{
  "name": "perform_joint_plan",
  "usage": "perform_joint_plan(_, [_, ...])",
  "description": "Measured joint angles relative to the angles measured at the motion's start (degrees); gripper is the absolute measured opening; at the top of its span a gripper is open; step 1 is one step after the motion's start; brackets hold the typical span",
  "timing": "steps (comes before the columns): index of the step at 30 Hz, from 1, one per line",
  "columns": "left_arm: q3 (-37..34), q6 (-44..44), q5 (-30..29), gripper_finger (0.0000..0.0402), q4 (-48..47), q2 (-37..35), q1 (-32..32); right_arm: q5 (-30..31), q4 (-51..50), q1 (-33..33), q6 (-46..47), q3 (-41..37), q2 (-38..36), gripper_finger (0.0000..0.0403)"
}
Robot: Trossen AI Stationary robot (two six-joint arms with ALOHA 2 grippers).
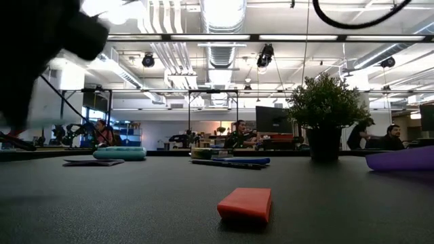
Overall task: Pack school essentials
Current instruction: Put the light blue pen into the supply box
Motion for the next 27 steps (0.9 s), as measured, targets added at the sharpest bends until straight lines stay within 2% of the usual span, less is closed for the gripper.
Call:
perform_joint_plan(4, [-0.02,4.97,-7.1,0.0011,2.33,-6.16,1.98,6.78,0.12,-0.75,-0.04,0.83,-1.44,0.0194])
perform_joint_plan(10, [0.0,15.33,-17.46,0.001,10.46,-13.54,6.27,29.35,0.63,-4.11,0.09,3.61,-2.42,0.0194])
perform_joint_plan(14, [0.04,25.54,-22.15,0.001,19.21,-16.76,9.59,38.15,2.23,-8.46,-1.13,6.17,-2.71,0.0194])
perform_joint_plan(18, [0.07,37.72,-23.26,0.001,29.74,-18.35,12.93,38.87,6.84,-14.1,-7.91,8.67,-2.73,0.0194])
perform_joint_plan(22, [0.07,45.42,-23.27,0.001,38.52,-19.11,15.96,37.98,16.81,-19.47,-20.33,10.55,-2.79,0.0194])
perform_joint_plan(27, [0.07,50.39,-23.27,0.001,44.25,-21.12,18.18,29.96,28.53,-25.26,-37.4,13.87,-3.69,0.0194])
